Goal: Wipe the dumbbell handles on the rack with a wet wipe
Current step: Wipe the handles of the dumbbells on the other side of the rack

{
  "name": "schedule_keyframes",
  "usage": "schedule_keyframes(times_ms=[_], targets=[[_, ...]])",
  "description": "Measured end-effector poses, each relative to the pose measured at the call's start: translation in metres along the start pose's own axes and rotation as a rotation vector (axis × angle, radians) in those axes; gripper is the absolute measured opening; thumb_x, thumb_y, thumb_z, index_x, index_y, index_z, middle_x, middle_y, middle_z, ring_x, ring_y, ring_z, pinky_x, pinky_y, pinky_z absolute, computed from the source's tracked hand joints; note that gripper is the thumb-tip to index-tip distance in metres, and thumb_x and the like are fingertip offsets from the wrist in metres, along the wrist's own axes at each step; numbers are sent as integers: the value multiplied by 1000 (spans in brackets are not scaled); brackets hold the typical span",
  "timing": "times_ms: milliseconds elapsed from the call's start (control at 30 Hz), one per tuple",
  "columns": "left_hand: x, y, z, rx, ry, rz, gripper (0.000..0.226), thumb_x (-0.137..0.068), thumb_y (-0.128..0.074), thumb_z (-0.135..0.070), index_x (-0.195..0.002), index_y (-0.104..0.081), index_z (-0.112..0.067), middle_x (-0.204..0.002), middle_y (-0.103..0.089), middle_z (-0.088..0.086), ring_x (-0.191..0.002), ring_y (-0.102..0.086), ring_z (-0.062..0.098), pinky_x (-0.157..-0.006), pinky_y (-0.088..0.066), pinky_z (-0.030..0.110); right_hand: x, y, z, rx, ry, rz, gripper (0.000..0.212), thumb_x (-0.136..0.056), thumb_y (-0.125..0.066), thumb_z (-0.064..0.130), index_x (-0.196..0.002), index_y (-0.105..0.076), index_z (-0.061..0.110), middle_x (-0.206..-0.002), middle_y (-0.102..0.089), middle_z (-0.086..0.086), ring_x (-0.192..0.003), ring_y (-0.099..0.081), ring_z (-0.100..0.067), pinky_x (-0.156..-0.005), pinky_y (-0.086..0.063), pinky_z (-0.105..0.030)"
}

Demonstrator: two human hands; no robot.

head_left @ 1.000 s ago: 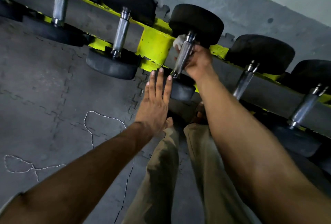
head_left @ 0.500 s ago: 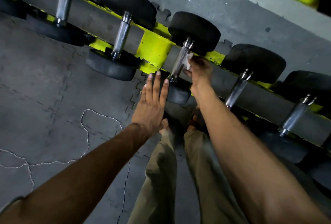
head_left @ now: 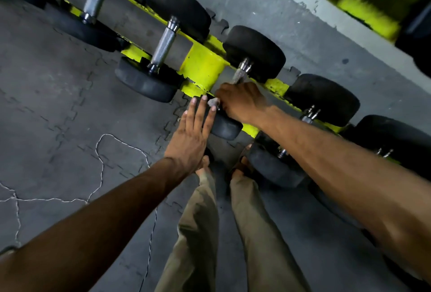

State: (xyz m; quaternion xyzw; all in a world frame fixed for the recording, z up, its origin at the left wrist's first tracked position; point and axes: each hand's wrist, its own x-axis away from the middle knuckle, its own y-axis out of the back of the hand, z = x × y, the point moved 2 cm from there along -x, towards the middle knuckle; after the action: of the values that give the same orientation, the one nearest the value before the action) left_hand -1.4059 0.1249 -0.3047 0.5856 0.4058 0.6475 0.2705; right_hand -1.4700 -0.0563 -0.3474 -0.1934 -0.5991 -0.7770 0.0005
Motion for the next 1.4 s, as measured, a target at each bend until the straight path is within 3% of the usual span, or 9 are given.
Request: schedule_keyframes(times_ms=[100, 200, 333, 667, 867, 1000, 1167, 1300, 1400], targets=[[0, 6, -4, -8, 33, 10, 130, -90, -64, -61, -157, 28, 2, -165, 27, 31, -157, 12, 51, -126, -21, 55, -19, 28, -24, 41, -207, -8, 31, -99, -46, 37, -110, -69, 20, -115, -68, -3, -106, -68, -33, -78, -52, -40], [0, 7, -7, 3, 34, 11, 131, -87, -66, -60, -158, 26, 1, -166, 26, 31, -157, 11, 51, -127, -21, 55, -39, 33, -16, -60, -222, 275, 32, -95, -51, 29, -109, -69, 7, -122, -66, -17, -115, -63, -38, -91, -52, -44], [6, 8, -2, 46, 0, -27, 123, -84, -66, -50, -163, 15, -1, -169, 19, 29, -158, 5, 49, -126, -24, 55, -52, 22, 16, -250, -235, 488, 25, -93, -55, 28, -86, -64, 6, -110, -71, -18, -88, -69, -33, -68, -50, -33], [19, 11, 1, 47, -136, -134, 116, -78, -71, -42, -168, -5, -15, -171, 3, 28, -157, -6, 52, -126, -25, 55, 22, 1, 16, -445, -357, -156, 7, -90, -60, 21, -97, -60, 21, -106, -61, -5, -93, -62, -32, -60, -39, -37], [20, 4, -3, 35, -118, -114, 113, -83, -69, -44, -168, 0, -15, -171, 7, 29, -157, -1, 53, -124, -29, 57, 29, -34, 20, -1039, -962, -53, 14, -88, -58, 10, -94, -70, 13, -96, -74, -6, -94, -67, -28, -73, -48, -32], [18, 4, -4, 37, -106, -110, 116, -82, -69, -48, -168, 0, -14, -171, 11, 29, -157, 5, 53, -124, -27, 58, 9, -16, -2, -1843, -1153, -202, 32, -89, -41, -13, -80, -62, 8, -52, -64, 0, -47, -61, -10, -45, -47, -19], [16, -5, -3, 36, -102, -118, 116, -85, -71, -52, -168, -1, -13, -170, 11, 30, -157, 5, 54, -125, -25, 58, -31, -26, -37, -2453, -1217, -460, 28, -98, -37, 6, -94, -64, 1, -78, -73, -18, -69, -73, -29, -75, -59, -43], [17, -4, -3, 6, -129, -88, 114, -88, -66, -54, -167, 3, -11, -169, 14, 32, -156, 7, 55, -126, -22, 58, -17, -33, -22, -2220, -1253, -701, 27, -95, -43, -1, -80, -60, 14, -64, -65, -1, -59, -62, -14, -64, -50, -30], [19, 0, -3, 15, -121, -73, 116, -87, -68, -54, -167, 3, -11, -169, 14, 32, -156, 6, 55, -126, -23, 58, 7, -24, -17, -1455, -1031, -901, 17, -86, -67, 14, -72, -60, 19, -67, -64, 6, -64, -55, -10, -63, -46, -29]])
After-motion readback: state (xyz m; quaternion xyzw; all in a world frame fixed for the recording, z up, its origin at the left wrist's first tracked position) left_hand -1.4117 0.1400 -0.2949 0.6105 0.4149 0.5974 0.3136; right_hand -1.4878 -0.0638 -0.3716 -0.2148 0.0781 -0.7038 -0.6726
